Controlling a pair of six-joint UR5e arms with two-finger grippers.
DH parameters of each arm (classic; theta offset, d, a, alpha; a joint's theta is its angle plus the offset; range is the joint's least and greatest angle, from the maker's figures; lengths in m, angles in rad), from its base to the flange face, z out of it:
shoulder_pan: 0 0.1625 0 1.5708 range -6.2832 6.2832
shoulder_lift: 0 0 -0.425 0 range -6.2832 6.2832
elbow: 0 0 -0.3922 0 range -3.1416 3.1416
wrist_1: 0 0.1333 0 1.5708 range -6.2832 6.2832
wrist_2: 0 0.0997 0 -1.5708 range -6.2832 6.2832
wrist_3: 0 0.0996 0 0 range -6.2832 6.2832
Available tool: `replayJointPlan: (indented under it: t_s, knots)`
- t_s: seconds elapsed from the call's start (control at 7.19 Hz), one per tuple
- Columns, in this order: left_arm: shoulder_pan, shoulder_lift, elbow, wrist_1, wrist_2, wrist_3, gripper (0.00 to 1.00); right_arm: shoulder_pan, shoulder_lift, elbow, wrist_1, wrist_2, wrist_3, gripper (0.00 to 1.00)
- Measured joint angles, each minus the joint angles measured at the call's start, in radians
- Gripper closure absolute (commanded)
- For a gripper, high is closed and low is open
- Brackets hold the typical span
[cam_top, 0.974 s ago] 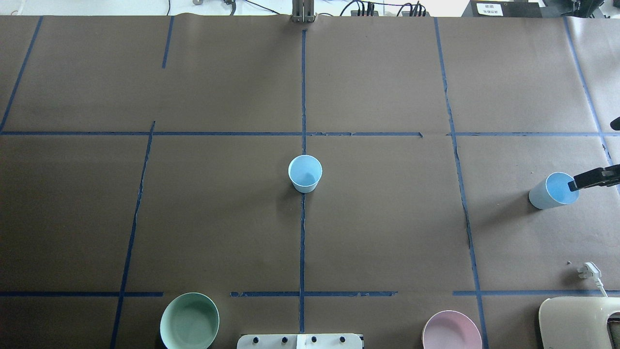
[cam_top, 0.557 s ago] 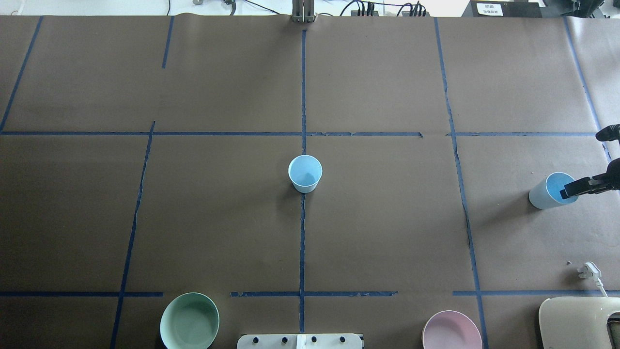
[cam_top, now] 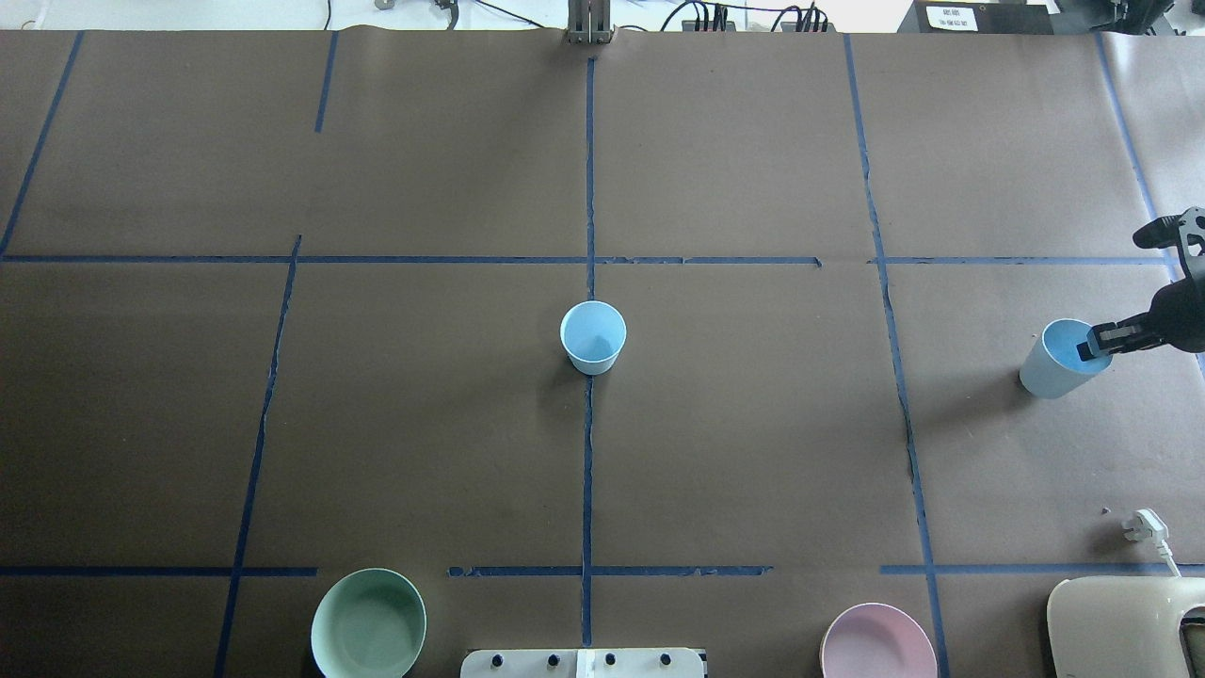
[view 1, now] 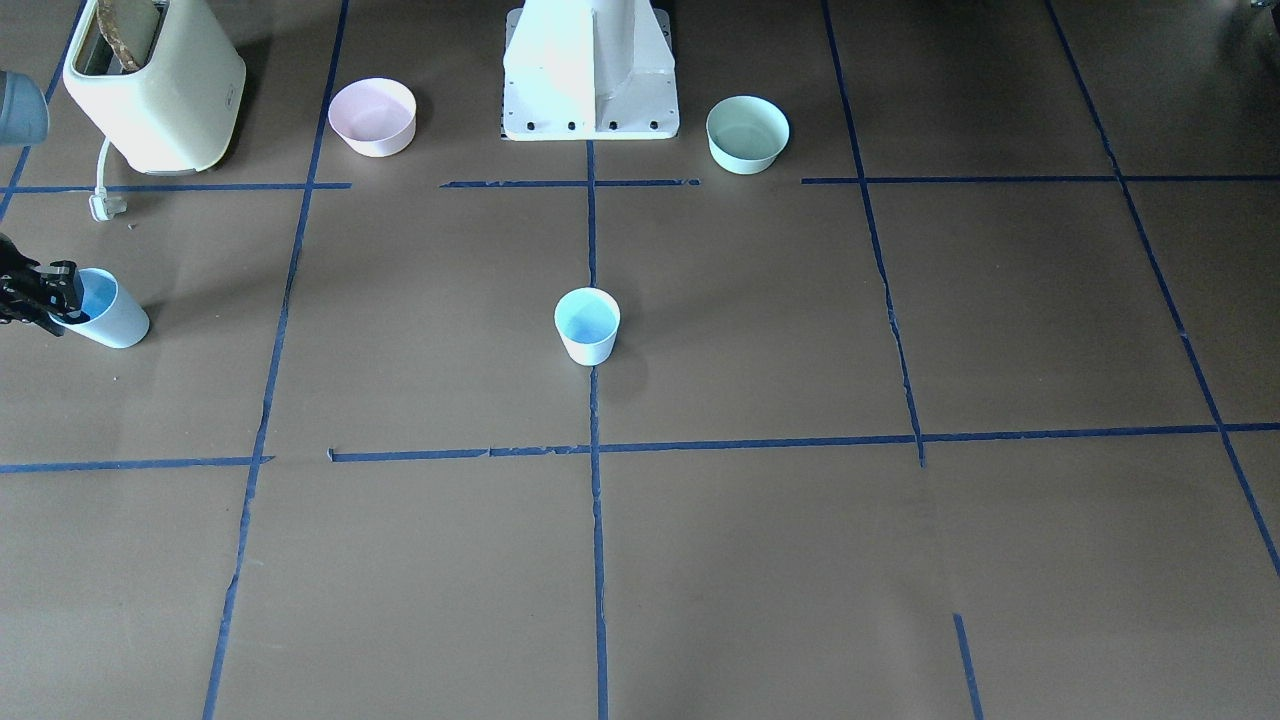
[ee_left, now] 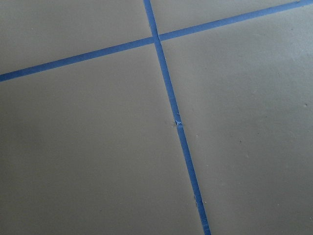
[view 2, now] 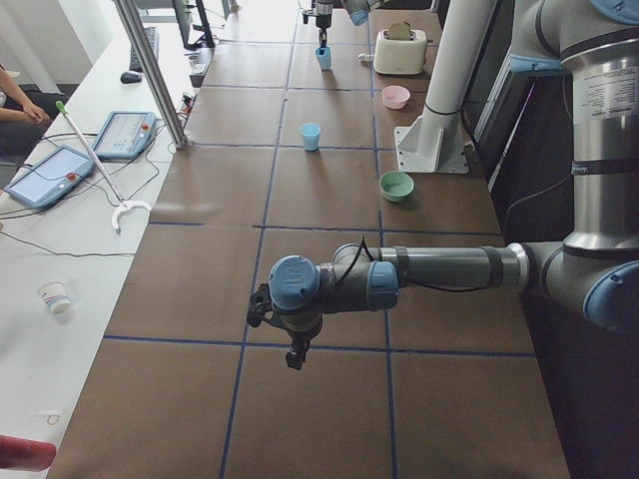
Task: Stack blue cups with both arms
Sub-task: 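Carry the held cup with the right gripper over the center cup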
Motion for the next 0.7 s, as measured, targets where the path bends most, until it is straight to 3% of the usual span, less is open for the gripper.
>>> replayJointPlan:
  t_s: [0.42,0.7]
  knots:
    - [0.000,-0.001,-0.004,0.000,0.001,-0.048,0.00,-0.088,0.109,0.045,-0.010,-0.015,0.223,1.00]
    - [0.001,-0.004,-0.008,0.000,0.004,-0.098,0.00,-0.194,0.296,0.069,-0.146,-0.103,0.415,1.00]
